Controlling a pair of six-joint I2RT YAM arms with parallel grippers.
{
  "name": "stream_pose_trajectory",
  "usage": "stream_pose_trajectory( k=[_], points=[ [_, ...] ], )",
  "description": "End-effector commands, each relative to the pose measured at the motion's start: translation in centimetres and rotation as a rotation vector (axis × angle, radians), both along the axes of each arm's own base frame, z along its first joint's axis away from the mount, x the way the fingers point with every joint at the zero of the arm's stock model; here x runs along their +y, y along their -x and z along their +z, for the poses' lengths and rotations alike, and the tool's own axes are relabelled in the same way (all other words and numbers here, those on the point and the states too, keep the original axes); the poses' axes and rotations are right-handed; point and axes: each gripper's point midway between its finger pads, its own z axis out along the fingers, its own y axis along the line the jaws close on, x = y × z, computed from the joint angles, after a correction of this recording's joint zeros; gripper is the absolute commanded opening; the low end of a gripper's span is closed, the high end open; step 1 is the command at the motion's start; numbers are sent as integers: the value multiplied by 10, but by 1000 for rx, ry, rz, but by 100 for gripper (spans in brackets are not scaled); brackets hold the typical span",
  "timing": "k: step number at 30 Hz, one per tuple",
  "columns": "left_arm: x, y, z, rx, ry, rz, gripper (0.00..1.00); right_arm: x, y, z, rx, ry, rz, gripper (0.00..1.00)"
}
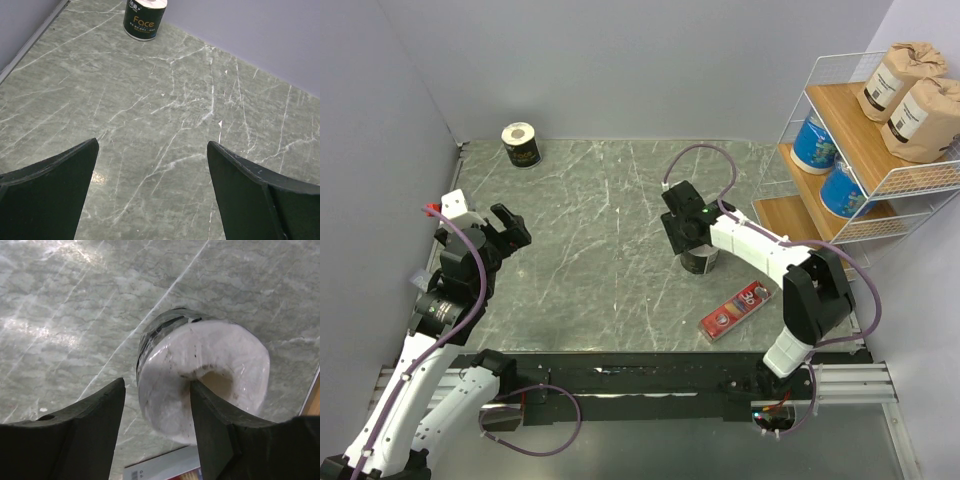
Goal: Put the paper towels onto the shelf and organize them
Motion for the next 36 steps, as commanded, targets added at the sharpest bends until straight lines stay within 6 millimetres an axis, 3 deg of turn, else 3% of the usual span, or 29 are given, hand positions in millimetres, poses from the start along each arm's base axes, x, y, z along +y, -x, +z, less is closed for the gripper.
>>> stream_pose_trajectory(
  k=[1,9,14,18,25,28,36],
  points=[
    [1,-2,7,-32,-4,3,96,-3,-11,11,-41,65,-27,58],
    [0,-2,7,-31,-5,-2,96,-32,-20,18,-84,236,-97,45],
    [0,-1,9,-37,-1,-3,96,-55,-30,32,-138,285,-129,43],
    [-1,-1,9,-38,0,-7,96,-84,-41,42,-169,344,-160,42],
    [-2,-1,9,-38,2,-11,97,-168,-55,52,-168,454,-376,40],
    [-3,-1,8,-35,2,-16,97,-190,-59,56,-182,493,-435,40],
    [-6,-2,8,-34,3,-23,96,-241,-60,31,-134,579,-537,39]
  ],
)
